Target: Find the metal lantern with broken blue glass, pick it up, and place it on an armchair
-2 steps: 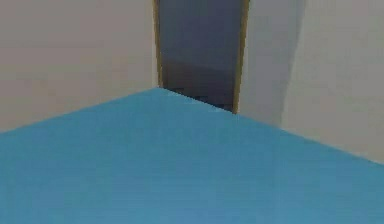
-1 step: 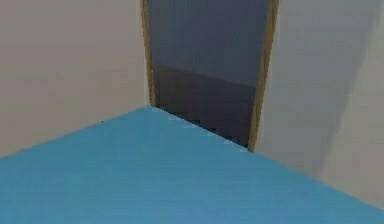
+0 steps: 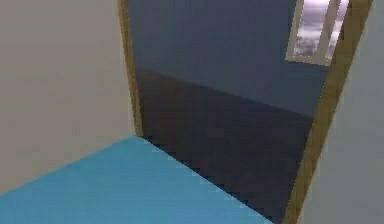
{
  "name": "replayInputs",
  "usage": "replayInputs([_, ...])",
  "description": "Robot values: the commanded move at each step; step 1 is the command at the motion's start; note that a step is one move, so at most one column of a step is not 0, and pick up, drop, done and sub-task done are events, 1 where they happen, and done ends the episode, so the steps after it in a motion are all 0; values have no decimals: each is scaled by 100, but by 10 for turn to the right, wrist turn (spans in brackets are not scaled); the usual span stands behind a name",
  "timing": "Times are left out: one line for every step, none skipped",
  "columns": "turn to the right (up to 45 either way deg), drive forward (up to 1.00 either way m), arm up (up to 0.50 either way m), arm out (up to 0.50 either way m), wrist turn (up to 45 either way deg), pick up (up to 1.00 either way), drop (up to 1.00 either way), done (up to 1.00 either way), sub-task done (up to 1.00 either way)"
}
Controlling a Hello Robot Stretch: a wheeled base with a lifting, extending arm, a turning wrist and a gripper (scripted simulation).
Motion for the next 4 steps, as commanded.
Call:
replayInputs([0, 100, 0, 0, 0, 0, 0, 0, 0])
replayInputs([0, 90, 0, 0, 0, 0, 0, 0, 0])
replayInputs([0, 70, 0, 0, 0, 0, 0, 0, 0])
replayInputs([-450, 0, 0, 0, 0, 0, 0, 0, 0])
